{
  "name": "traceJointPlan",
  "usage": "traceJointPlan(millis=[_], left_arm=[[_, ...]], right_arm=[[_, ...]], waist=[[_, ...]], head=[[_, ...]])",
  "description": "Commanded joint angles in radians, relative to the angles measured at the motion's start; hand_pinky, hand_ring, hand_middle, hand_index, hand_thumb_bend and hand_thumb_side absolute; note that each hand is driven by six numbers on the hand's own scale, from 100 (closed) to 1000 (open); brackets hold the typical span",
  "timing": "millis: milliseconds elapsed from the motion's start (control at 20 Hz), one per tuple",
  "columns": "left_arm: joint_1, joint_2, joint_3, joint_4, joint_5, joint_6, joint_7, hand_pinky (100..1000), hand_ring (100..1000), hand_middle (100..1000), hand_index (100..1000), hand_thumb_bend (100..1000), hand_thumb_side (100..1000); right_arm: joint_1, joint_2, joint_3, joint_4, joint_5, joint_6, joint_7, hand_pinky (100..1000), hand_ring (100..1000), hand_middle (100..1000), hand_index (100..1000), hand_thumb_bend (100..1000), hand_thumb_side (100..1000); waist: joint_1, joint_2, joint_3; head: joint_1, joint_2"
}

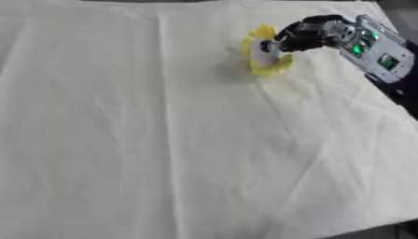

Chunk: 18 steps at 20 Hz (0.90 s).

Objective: Pick up the objects with one hand, pass them to the other hand, and then place them into the box on the other side of the table.

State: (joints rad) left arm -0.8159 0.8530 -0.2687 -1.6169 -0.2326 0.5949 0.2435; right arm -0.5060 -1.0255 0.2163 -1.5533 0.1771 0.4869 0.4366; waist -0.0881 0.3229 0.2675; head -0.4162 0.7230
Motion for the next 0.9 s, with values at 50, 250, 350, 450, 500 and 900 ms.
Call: traceJointPlan(millis=[50, 250, 350, 450, 500, 900], left_arm=[[-0.014, 0.036, 0.014, -0.009, 0.006, 0.003, 0.006, 780, 713, 683, 722, 307, 339], [-0.017, 0.032, 0.015, -0.009, 0.010, 0.005, 0.011, 779, 712, 681, 721, 309, 339], [-0.019, 0.031, 0.014, -0.010, 0.011, 0.005, 0.012, 780, 712, 681, 721, 310, 338], [-0.020, 0.029, 0.013, -0.010, 0.011, 0.005, 0.012, 780, 713, 681, 720, 313, 339], [-0.021, 0.028, 0.013, -0.010, 0.011, 0.005, 0.012, 780, 713, 681, 720, 313, 339], [-0.020, 0.027, 0.013, -0.010, 0.012, 0.008, 0.013, 779, 712, 680, 717, 315, 339]], right_arm=[[-0.014, -0.021, -0.004, -0.005, 0.016, -0.003, 0.015, 908, 868, 788, 914, 346, 837], [-0.026, -0.003, 0.007, 0.004, 0.039, -0.005, 0.029, 910, 869, 789, 915, 362, 831], [-0.036, 0.008, 0.017, 0.012, 0.062, -0.004, 0.034, 912, 871, 790, 915, 370, 827], [-0.045, 0.020, 0.026, 0.020, 0.082, -0.001, 0.038, 914, 872, 790, 914, 393, 819], [-0.049, 0.027, 0.031, 0.025, 0.095, 0.000, 0.042, 915, 872, 790, 913, 405, 813], [-0.055, 0.058, 0.048, 0.058, 0.180, -0.013, 0.091, 896, 824, 687, 821, 615, 525]], waist=[[-0.010, -0.039, 0.001], [-0.010, -0.034, 0.004], [-0.009, -0.032, 0.006], [-0.008, -0.030, 0.009], [-0.007, -0.029, 0.010], [-0.007, -0.025, 0.012]], head=[[0.001, -0.012], [-0.004, -0.011], [-0.010, -0.012], [-0.017, -0.014], [-0.019, -0.015], [-0.021, -0.021]])
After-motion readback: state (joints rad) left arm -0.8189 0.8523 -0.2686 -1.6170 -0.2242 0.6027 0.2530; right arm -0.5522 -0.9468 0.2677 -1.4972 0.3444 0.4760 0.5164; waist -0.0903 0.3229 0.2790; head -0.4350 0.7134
